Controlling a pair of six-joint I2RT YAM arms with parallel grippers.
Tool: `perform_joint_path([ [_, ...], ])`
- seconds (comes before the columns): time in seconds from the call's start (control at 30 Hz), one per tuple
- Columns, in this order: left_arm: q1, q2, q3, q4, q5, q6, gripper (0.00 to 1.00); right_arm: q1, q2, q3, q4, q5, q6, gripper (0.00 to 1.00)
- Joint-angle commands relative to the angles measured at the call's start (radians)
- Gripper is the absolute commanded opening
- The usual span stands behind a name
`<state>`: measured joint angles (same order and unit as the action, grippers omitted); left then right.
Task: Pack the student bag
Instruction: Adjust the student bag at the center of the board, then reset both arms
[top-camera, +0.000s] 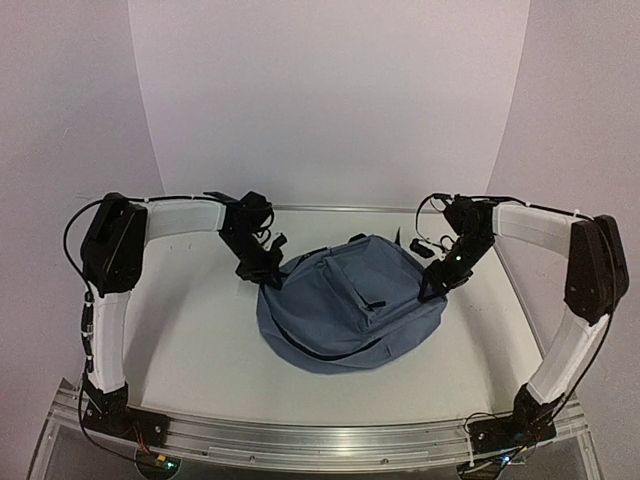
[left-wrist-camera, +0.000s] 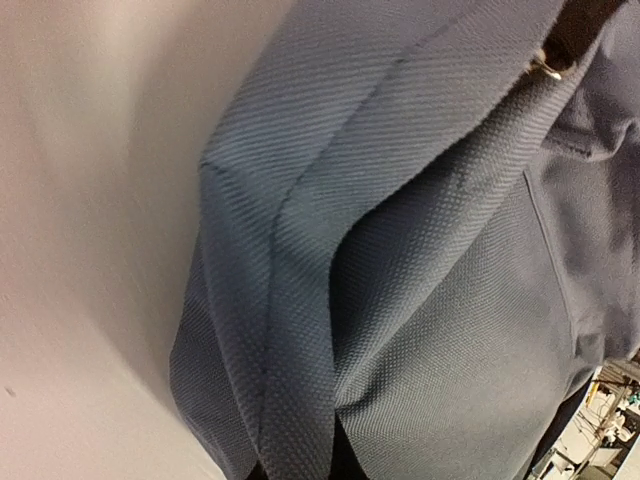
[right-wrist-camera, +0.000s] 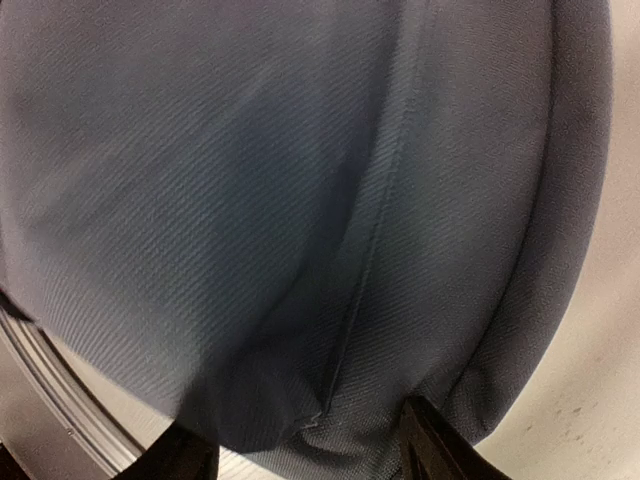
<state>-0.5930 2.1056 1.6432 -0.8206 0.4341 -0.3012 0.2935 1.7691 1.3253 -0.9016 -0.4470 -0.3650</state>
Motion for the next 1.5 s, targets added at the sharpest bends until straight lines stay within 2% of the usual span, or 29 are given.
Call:
perform_joint_path([
  [0.0, -0.114, -0.117, -0.188, -0.015, 0.050, -0.057, 0.06, 0.015, 0.197, 0.195, 0.102, 0.008, 0.029, 0.57],
  [0.1, -0.188, -0.149, -0.253, 0.033, 0.061, -0.105, 0.11, 0.055, 0.362, 0.401, 0.108, -0.039, 0.062, 0.57],
  [0.2, -0.207, -0.178, -0.317, 0.102, 0.073, -0.184, 0.23, 0.110, 0.503, 0.612, 0.106, -0.096, 0.102, 0.57],
  [0.37, -0.203, -0.249, -0.347, 0.194, 0.068, -0.274, 0.38, 0.126, 0.587, 0.860, 0.101, -0.137, 0.147, 0.66],
  [0.53, -0.192, -0.271, -0.279, 0.214, 0.075, -0.252, 0.57, 0.084, 0.496, 0.838, 0.104, -0.155, 0.174, 0.79],
  [0.67, -0.155, -0.251, -0.216, 0.178, 0.108, -0.201, 0.63, 0.054, 0.377, 0.724, 0.107, -0.165, 0.196, 0.86],
  [0.77, -0.093, -0.253, -0.178, 0.179, 0.161, -0.202, 0.73, 0.047, 0.289, 0.649, 0.107, -0.165, 0.198, 0.90],
  [0.87, -0.032, -0.270, -0.126, 0.170, 0.182, -0.199, 0.97, 0.034, 0.228, 0.630, 0.105, -0.159, 0.212, 0.98],
  [0.93, 0.003, -0.268, -0.072, 0.119, 0.177, -0.170, 1.00, 0.019, 0.206, 0.643, 0.099, -0.155, 0.224, 0.98],
  [1.07, 0.079, -0.238, 0.138, -0.060, 0.112, -0.099, 1.00, -0.025, 0.155, 0.668, 0.098, -0.135, 0.237, 0.98],
  [1.2, 0.162, -0.266, 0.275, -0.125, -0.017, -0.087, 1.00, -0.081, 0.110, 0.691, 0.099, -0.096, 0.266, 0.98],
  [1.3, 0.251, -0.298, 0.308, -0.142, -0.097, -0.122, 1.00, -0.130, 0.078, 0.666, 0.098, -0.065, 0.275, 0.98],
  [1.47, 0.384, -0.318, 0.275, -0.191, -0.091, -0.143, 1.00, -0.241, 0.003, 0.488, 0.079, -0.149, 0.275, 0.98],
])
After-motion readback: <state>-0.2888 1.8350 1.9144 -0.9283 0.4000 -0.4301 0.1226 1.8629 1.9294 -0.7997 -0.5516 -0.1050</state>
